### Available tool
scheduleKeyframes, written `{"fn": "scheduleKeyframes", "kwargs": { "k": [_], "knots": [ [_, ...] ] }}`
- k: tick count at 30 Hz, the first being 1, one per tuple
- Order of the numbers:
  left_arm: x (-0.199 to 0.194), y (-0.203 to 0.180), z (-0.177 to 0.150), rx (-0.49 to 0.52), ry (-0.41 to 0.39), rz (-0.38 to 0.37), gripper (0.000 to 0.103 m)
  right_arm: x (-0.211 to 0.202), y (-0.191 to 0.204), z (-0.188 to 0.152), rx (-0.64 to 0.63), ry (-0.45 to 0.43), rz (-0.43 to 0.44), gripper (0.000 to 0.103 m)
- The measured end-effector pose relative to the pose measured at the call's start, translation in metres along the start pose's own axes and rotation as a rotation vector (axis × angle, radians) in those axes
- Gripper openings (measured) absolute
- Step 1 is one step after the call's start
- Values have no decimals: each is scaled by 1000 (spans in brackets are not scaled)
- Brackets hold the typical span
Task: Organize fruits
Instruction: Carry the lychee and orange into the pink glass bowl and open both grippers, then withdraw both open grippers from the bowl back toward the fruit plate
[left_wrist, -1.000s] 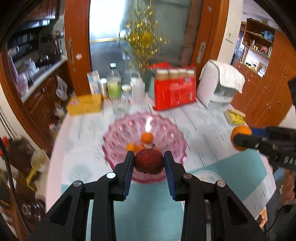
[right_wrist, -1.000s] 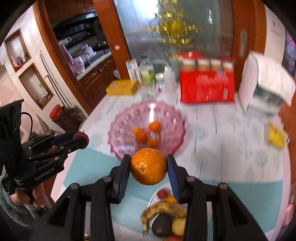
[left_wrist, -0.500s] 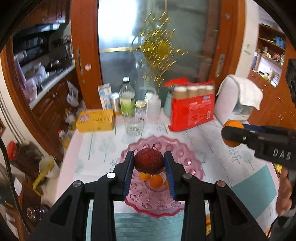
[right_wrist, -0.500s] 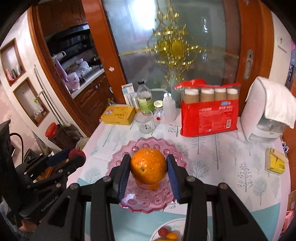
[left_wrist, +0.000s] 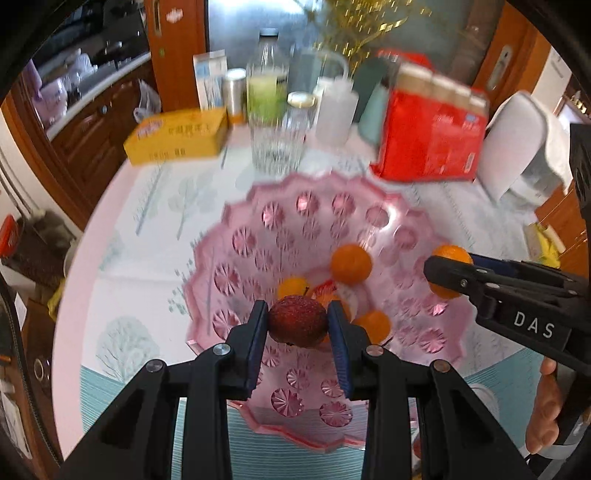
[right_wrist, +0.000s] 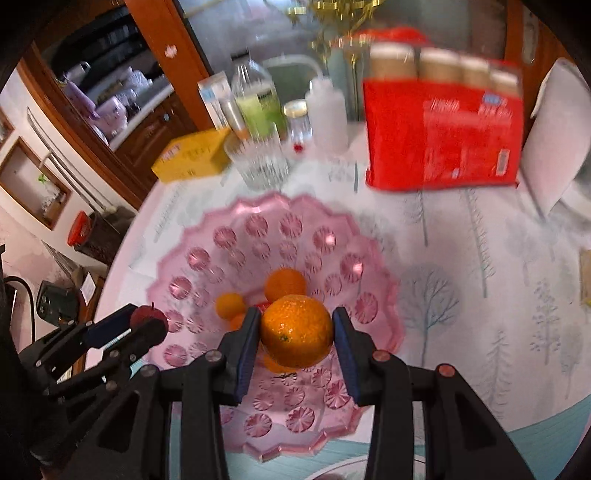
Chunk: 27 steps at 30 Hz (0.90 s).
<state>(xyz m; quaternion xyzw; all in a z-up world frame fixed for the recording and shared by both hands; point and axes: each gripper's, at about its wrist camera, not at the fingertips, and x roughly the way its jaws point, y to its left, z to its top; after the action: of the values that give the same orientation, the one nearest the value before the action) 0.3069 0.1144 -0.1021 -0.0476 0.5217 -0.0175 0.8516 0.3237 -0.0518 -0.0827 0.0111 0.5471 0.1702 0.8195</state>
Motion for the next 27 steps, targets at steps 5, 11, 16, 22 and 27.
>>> {"fn": "scheduleKeyframes", "kwargs": {
  "k": [5, 11, 16, 22, 27],
  "knots": [
    [30, 2, -10, -8, 54, 23, 31, 33, -3, -3, -9, 58, 3, 40],
    [46, 4, -13, -18, 75, 38, 32, 50, -5, -6, -9, 86, 4, 40],
    [46, 1, -15, -11, 77, 44, 32, 53, -5, -8, -10, 94, 0, 41],
    [35, -5, -15, 9, 43, 66, 79, 46, -5, -10, 3, 85, 21, 46],
    [25, -8, -16, 17, 53, 77, 80, 26, -6, -10, 23, 34, 40, 54]
  ]
}}
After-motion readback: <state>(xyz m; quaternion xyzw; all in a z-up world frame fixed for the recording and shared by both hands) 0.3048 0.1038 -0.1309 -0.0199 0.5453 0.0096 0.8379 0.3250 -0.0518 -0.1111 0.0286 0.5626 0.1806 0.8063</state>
